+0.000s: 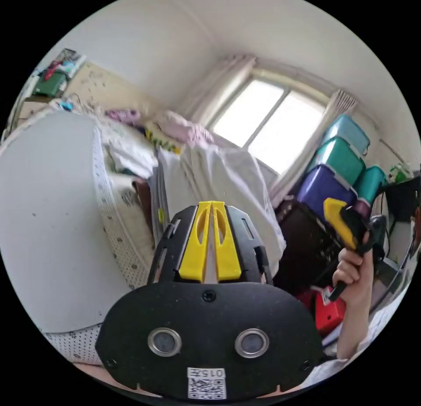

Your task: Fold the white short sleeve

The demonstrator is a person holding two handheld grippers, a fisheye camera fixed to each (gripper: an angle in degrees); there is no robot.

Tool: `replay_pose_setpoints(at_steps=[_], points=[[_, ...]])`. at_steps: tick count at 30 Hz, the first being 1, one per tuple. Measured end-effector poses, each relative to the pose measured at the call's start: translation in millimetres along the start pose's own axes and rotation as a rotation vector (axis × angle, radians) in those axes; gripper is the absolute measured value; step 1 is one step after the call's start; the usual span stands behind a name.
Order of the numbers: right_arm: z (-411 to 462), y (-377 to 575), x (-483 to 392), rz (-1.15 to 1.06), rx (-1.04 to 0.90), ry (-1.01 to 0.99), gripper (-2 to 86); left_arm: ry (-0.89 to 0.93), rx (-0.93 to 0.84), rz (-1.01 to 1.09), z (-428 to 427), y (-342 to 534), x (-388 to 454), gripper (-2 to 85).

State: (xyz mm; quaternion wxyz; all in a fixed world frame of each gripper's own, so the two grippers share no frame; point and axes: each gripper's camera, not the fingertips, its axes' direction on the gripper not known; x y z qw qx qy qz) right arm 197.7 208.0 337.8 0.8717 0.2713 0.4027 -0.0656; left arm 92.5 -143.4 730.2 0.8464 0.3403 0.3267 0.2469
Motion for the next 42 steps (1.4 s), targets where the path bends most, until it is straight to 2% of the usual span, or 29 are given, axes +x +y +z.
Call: replay_pose_setpoints(at_steps=[1,3,7,9,12,17,22,27,30,36,39,42], points=[[-1,4,-6,-0.019,0.006,0.04,-0.5,0.018,-0.159,-0.029,20,0,-12,1.3],[2,13,-15,-0.047,-0.009,0.1,-0.5,0.063,-0.241,-0.135,32,9,-30,3.3],[22,47,-26,-0.013,-0.075,0.155,-0.5,0.303,-0.103,-0.31,16,20,-52,5.2],[29,62,-33,-0.005,-0.072,0.143,-0.5,0.301,-0.116,-0.268,11,12,-49,4.9],[38,80,-51,-0.025,-0.065,0.175,-0.4,0.202,-0.174,-0.191,6,10,-44,3.8],[50,101,-103,-0.113,0.031,0.259,-0.5,0.244,-0.211,-0.278,7,19,-62,1.3],[61,120,-195,-0.373,0.204,0.169,-0.5,0.199,-0.144,-0.364,0,28,-81,0.4],[69,142,-247,-0.48,0.276,0.08,-0.6,0.216,-0.151,-0.429,-1,32,-103,-0.3],[85,157,-256,-0.496,0.2,-0.017,-0.6,0.227,-0.13,-0.508,-8,39,-120,-0.7],[104,172,-254,-0.629,0.116,-0.052,-0.6,0.257,-0.103,-0.58,-6,50,-135,-0.9],[111,170,-243,-0.593,0.081,-0.013,-0.6,0.3,-0.141,-0.569,6,50,-133,-0.9],[96,150,-210,-0.407,0.122,-0.069,-0.5,0.329,-0.155,-0.602,10,54,-133,-0.9]])
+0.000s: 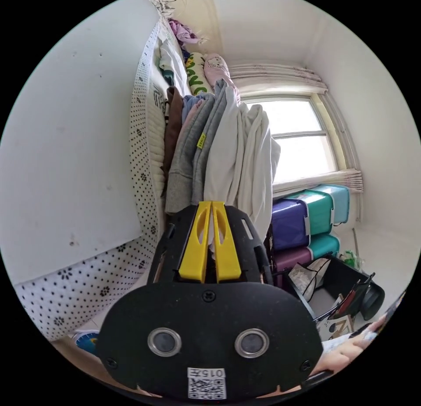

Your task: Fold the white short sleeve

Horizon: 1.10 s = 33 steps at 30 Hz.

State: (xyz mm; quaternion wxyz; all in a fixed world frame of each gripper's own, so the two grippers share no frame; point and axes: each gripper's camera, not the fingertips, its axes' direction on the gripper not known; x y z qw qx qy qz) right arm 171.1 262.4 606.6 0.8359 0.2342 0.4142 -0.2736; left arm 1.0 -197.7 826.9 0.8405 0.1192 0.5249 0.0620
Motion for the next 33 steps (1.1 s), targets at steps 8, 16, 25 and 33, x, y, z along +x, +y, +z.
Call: replay_pose_setpoints(at_steps=[8,16,25,33], points=[[-11,0,52,0.198,-0.046,-0.492,-0.5,0.012,0.062,-0.086,-19,1,-14,-0.9],[-55,-10,114,0.331,0.179,-0.42,-0.5,0.069,0.07,-0.089,-29,13,-8,-0.9],[-51,-4,134,0.302,0.164,-0.375,-0.5,0.076,0.047,-0.042,-33,19,2,-0.9],[-38,20,147,0.291,0.073,-0.379,-0.5,0.057,0.052,-0.052,-40,23,0,-0.9]])
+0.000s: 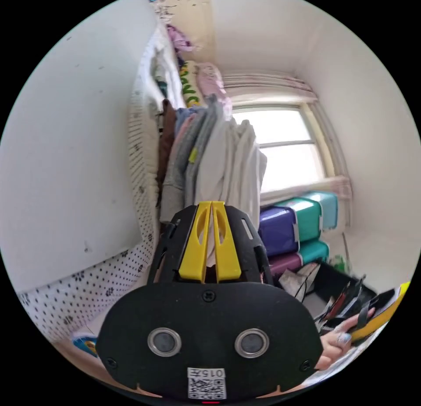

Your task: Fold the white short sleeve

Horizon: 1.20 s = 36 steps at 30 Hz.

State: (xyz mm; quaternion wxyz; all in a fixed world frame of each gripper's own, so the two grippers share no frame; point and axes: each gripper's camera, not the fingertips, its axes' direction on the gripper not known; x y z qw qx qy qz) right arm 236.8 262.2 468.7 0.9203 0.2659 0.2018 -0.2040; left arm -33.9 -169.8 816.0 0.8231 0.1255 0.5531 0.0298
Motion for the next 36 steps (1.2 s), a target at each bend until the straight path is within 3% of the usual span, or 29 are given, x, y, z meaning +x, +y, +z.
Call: replay_pose_setpoints(at_steps=[3,8,12,14,18,22,24,27,33,35,36], points=[[-30,-21,11,0.129,0.093,-0.131,-0.5,0.128,0.061,-0.06,-8,3,-12,-0.9],[1,-3,0,0.074,-0.137,-0.203,-0.5,0.083,0.054,-0.037,-11,3,-9,-0.9],[-43,-23,20,0.194,0.097,-0.31,-0.5,0.189,0.01,-0.037,-7,4,-9,-0.9],[-47,-30,13,0.156,0.089,-0.307,-0.5,0.17,0.028,-0.022,-11,5,-6,-0.9],[-13,-11,6,0.113,-0.129,-0.278,-0.5,0.115,0.015,-0.019,-13,6,-6,-0.9],[-59,-30,24,0.205,0.11,-0.334,-0.5,0.128,-0.018,-0.017,-10,8,-5,-0.9],[-59,-29,17,0.186,0.112,-0.337,-0.5,0.111,0.003,-0.005,-13,9,-4,-0.9],[-22,-15,2,0.095,-0.114,-0.288,-0.5,0.108,0.002,-0.019,-16,7,-7,-0.9],[-57,-36,12,0.122,0.12,-0.274,-0.5,0.106,0.002,-0.005,-22,7,-3,-0.9],[-25,-21,2,0.04,-0.045,-0.156,-0.5,0.1,0.0,-0.004,-24,5,-2,-0.9],[-16,-23,8,0.072,-0.109,-0.191,-0.5,0.112,-0.007,0.002,-25,3,-2,-0.9]])
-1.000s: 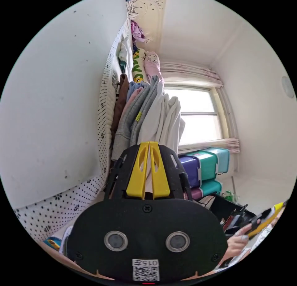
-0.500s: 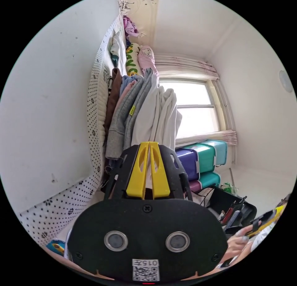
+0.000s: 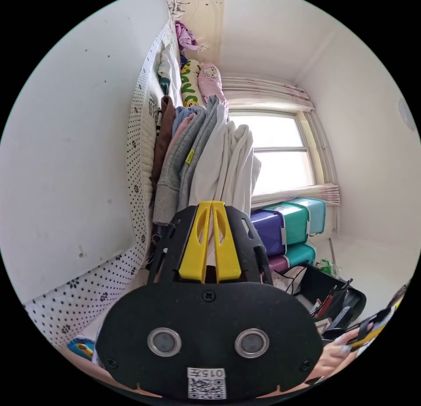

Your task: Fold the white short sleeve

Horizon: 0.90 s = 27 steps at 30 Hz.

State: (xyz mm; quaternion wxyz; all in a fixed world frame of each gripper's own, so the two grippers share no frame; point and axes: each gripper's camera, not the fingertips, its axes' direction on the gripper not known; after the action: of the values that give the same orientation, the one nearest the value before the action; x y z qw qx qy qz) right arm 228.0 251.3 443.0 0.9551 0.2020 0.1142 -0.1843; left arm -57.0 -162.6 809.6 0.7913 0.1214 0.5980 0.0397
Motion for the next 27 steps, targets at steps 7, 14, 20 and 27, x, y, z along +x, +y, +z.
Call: replay_pose_setpoints(at_steps=[7,14,20,27], points=[[-3,-3,12,-0.022,0.059,0.134,-0.6,0.035,0.021,-0.023,-10,-5,-1,-0.9],[-35,-21,25,0.026,0.287,0.18,-0.6,0.089,0.05,-0.074,-25,-11,-6,-0.9],[-7,-15,37,0.04,0.204,0.171,-0.5,0.072,-0.004,-0.087,-30,-24,-1,-0.9],[13,-14,38,0.012,0.184,0.217,-0.6,0.348,0.047,-0.026,-37,-37,13,-0.9]])
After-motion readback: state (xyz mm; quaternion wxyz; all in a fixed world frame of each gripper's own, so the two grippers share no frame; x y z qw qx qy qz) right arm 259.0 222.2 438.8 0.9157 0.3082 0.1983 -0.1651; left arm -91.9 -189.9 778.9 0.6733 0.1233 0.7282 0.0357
